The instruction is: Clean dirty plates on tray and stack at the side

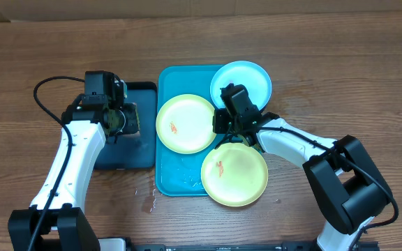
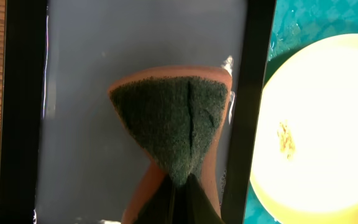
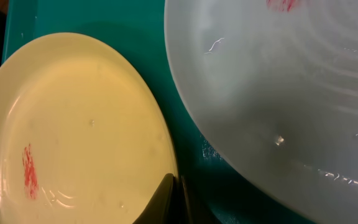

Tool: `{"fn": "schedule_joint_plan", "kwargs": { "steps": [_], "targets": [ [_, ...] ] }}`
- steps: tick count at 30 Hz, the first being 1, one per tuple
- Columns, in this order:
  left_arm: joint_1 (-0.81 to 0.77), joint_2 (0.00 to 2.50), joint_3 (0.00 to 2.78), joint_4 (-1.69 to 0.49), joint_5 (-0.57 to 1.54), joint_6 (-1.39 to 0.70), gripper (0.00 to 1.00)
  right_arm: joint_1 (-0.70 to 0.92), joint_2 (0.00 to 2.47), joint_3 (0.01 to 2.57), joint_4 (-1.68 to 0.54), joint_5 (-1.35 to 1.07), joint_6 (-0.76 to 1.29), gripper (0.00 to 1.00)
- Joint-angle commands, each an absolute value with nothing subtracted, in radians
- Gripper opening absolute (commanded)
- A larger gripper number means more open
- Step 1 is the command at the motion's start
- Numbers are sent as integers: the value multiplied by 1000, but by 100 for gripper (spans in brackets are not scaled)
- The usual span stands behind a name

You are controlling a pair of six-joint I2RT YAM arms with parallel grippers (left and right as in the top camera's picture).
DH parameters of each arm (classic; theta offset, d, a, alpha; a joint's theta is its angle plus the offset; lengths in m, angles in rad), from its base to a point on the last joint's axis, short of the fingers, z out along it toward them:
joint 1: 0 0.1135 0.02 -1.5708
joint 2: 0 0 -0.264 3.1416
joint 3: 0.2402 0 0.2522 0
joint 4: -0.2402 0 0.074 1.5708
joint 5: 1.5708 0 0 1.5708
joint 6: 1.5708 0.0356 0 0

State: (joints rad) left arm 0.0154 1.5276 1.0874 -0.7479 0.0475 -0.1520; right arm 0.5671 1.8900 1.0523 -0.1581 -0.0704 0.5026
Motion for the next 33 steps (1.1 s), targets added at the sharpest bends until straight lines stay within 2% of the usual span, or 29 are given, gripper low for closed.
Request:
{"fn": "schedule_joint_plan", "kwargs": {
  "steps": [1, 23, 28, 33],
  "targets": [
    [20, 1515, 1109, -748, 40, -165, 4, 564, 1895, 1048, -150, -72, 506, 4],
    [19, 1515, 1109, -748, 18, -165, 4, 564, 1895, 1048, -137, -53, 659, 4],
    [19, 1515, 1109, -748, 18, -165, 4, 564, 1895, 1048, -137, -53, 659, 10],
    [19, 1515, 1109, -748, 18, -157, 4, 564, 1895, 1048, -136, -52, 659, 10]
  ]
}}
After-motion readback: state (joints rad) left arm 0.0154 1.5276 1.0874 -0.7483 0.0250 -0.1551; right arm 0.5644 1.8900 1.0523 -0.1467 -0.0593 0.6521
